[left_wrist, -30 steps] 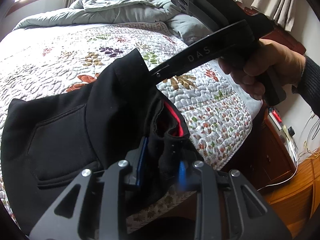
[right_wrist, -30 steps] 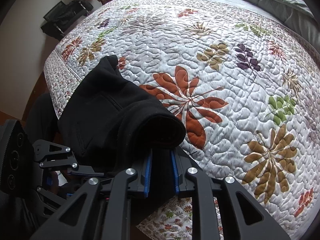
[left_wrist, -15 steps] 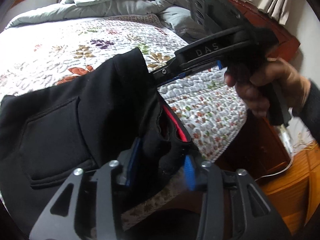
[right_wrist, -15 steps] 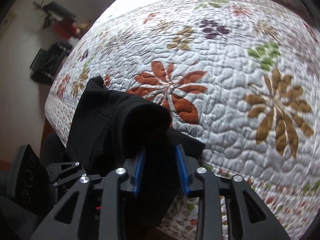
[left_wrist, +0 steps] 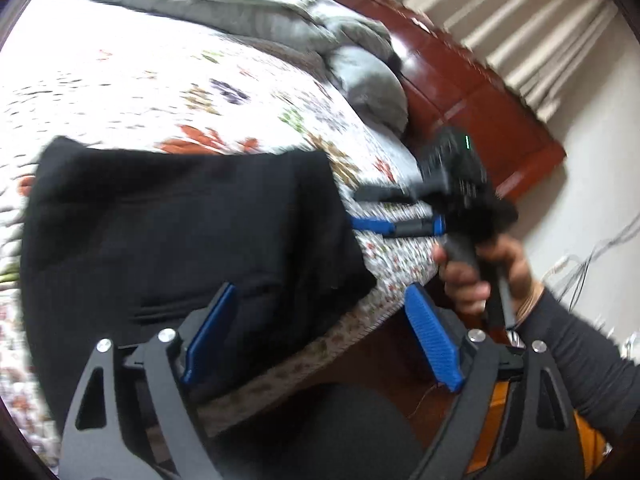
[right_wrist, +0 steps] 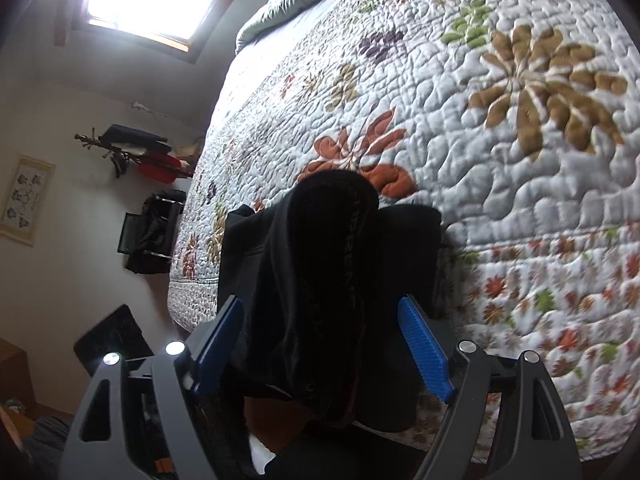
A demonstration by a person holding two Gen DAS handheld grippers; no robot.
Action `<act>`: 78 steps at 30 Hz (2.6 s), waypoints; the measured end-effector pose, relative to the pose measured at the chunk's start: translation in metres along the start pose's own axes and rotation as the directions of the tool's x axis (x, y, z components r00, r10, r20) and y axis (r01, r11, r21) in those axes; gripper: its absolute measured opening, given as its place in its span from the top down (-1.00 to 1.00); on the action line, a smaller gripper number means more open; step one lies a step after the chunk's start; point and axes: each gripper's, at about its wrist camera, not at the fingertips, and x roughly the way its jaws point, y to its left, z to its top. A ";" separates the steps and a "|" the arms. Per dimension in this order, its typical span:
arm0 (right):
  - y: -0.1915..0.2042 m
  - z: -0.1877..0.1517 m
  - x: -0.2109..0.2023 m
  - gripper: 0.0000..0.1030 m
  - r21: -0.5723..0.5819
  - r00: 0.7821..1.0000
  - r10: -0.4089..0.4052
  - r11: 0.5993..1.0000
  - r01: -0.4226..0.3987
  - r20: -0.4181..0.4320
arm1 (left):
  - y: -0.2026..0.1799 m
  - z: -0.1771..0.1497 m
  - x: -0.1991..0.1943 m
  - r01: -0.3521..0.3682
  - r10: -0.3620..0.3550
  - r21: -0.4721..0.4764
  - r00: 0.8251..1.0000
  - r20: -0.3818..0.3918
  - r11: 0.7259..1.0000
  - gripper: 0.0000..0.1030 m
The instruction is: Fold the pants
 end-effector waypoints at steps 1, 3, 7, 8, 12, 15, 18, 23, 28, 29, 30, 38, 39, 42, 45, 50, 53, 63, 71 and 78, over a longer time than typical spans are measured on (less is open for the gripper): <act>0.000 -0.001 0.003 -0.66 0.001 1.000 0.007 1.000 -0.007 0.007 | 0.012 0.002 -0.012 -0.028 0.028 -0.008 0.999 0.021 1.000 -0.66; -0.002 -0.001 0.008 -0.69 0.007 1.000 0.013 1.000 -0.013 0.009 | 0.031 0.008 -0.030 -0.073 0.074 -0.022 0.996 0.050 0.997 -0.67; 0.001 -0.001 0.007 -0.69 0.010 0.999 0.043 0.999 -0.043 0.009 | 0.077 0.014 -0.060 -0.165 0.172 -0.080 0.981 0.086 0.983 -0.68; 0.001 -0.002 0.004 -0.68 0.009 0.998 0.057 0.998 -0.057 0.006 | 0.087 0.015 -0.066 -0.181 0.190 -0.101 0.978 0.090 0.978 -0.68; -0.003 -0.008 0.009 -0.69 0.011 0.997 0.065 0.998 -0.065 -0.039 | 0.125 0.012 -0.080 -0.199 0.219 -0.184 0.971 0.092 0.963 -0.68; -0.005 -0.007 0.018 -0.69 0.030 0.993 0.100 0.995 -0.099 -0.056 | 0.140 0.009 -0.079 -0.154 0.178 -0.231 0.980 0.087 0.961 -0.68; -0.006 -0.003 0.038 -0.67 0.042 0.988 0.135 0.990 -0.132 -0.079 | 0.146 0.008 -0.064 -0.116 0.136 -0.262 0.989 0.061 0.958 -0.68; 0.009 0.000 0.053 0.57 -0.003 0.991 0.081 0.997 -0.082 -0.110 | 0.155 0.009 -0.049 -0.119 0.137 -0.310 0.990 0.038 0.943 -0.68; 0.041 0.001 0.033 0.68 -0.110 0.996 -0.003 0.994 -0.007 -0.085 | 0.153 0.015 -0.049 -0.130 0.151 -0.299 0.987 0.049 0.945 -0.68; 0.049 0.001 0.026 0.68 -0.132 0.997 -0.013 0.991 0.003 -0.075 | 0.150 0.017 -0.049 -0.125 0.148 -0.295 0.988 0.055 0.947 -0.68; 0.057 0.001 0.019 0.68 -0.150 0.998 -0.021 0.989 0.011 -0.062 | 0.149 0.018 -0.049 -0.120 0.143 -0.292 0.988 0.058 0.949 -0.68; 0.044 -0.008 -0.021 0.68 -0.136 0.998 -0.059 0.989 0.060 0.010 | 0.114 0.029 -0.051 -0.066 0.092 -0.220 0.990 0.109 0.973 -0.68; 0.040 -0.010 -0.019 0.68 -0.125 0.998 -0.061 0.990 0.061 0.008 | 0.108 0.030 -0.051 -0.059 0.083 -0.205 0.990 0.113 0.977 -0.68; 0.015 -0.018 -0.006 0.68 -0.071 0.998 -0.055 0.996 0.055 0.002 | 0.095 0.031 -0.049 -0.043 0.063 -0.164 0.991 0.118 0.986 -0.68; -0.010 -0.020 -0.009 0.68 -0.023 1.000 -0.021 1.000 0.022 0.022 | 0.087 0.031 -0.046 -0.022 0.037 -0.136 0.993 0.110 0.991 -0.68; -0.047 -0.027 0.002 0.67 0.056 0.999 0.032 0.998 -0.034 0.031 | 0.080 0.029 -0.038 0.008 0.002 -0.099 0.995 0.101 0.995 -0.68; -0.058 -0.025 0.006 0.63 0.076 0.997 0.077 0.994 -0.079 0.031 | 0.081 0.029 -0.028 0.015 -0.008 -0.090 0.997 0.081 0.996 -0.68; -0.038 -0.010 -0.057 0.17 0.023 0.992 -0.047 0.999 0.044 0.116 | 0.088 0.039 -0.029 0.043 -0.036 -0.088 0.996 0.080 0.995 -0.71; 0.023 0.026 -0.034 0.17 -0.111 0.991 0.074 0.992 -0.062 0.110 | 0.109 0.087 -0.020 0.111 -0.102 -0.152 0.993 0.066 0.982 -0.77; -0.037 0.036 -0.002 0.70 -0.007 0.994 0.087 0.996 -0.087 0.065 | 0.151 0.100 0.022 0.114 -0.120 -0.254 0.993 -0.007 0.960 -0.76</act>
